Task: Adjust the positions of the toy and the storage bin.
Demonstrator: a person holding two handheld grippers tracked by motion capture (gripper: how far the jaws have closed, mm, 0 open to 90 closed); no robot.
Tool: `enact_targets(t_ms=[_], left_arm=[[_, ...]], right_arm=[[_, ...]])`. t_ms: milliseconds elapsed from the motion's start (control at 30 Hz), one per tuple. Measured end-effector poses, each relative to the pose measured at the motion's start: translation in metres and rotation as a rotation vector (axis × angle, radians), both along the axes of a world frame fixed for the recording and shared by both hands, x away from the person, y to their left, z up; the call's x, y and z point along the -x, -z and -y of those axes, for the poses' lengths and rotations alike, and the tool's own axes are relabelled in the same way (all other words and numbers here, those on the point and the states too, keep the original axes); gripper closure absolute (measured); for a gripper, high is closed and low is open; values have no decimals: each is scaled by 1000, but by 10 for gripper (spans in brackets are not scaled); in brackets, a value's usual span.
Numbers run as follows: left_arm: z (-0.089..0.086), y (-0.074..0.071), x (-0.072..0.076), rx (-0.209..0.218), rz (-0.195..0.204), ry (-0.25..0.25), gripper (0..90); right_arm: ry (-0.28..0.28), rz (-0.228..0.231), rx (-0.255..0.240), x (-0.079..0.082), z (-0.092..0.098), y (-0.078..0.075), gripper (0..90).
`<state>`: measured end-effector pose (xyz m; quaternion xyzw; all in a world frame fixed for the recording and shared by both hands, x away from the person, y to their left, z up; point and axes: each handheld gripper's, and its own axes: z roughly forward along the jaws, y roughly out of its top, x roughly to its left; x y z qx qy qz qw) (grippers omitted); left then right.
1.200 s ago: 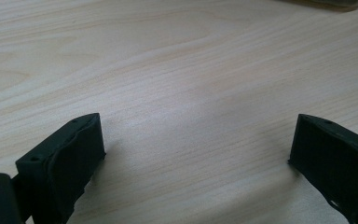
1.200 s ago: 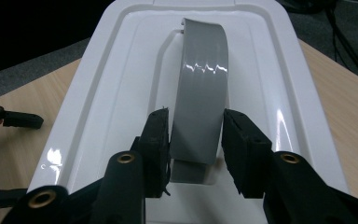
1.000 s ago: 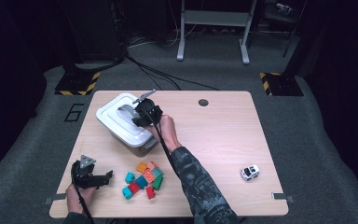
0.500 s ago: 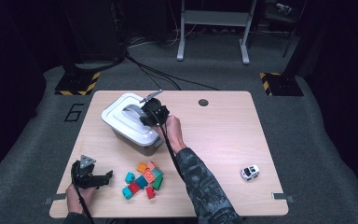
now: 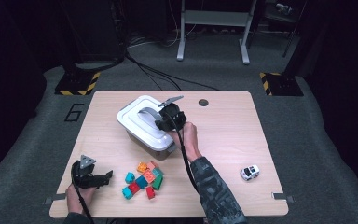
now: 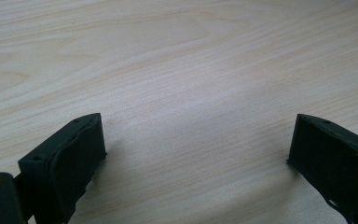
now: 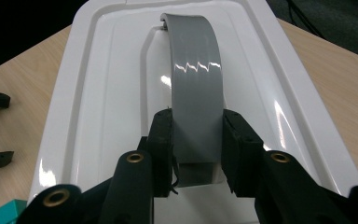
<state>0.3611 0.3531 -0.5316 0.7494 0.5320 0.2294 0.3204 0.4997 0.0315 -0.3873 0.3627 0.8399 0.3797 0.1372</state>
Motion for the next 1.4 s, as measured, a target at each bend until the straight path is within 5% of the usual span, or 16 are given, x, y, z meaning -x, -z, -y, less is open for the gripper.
enact_targets(t_ms=[367,700,800,933,1033,1233,1267,1400], left_arm=[[0,0,0,-3,-4,2,33],[0,0,0,0,2,-1,33],[0,0,0,-2,2,0,33],[0,0,0,4,4,-5,32],[1,1,0,8,7,-8,32],[1,1,0,8,6,-7,33],[1,1,0,8,6,-7,33],[1,1,0,7,6,-6,33]], right_arm=[[64,16,9,15,33,0,671],[155,-19,-5,31,54,-1,665],[144,-25,-12,30,58,-2,562],[118,-4,-31,22,55,-7,463],[96,27,17,11,42,-13,470],[97,46,104,2,21,-16,663],[85,76,120,1,20,-15,666],[111,56,112,3,22,-15,673]])
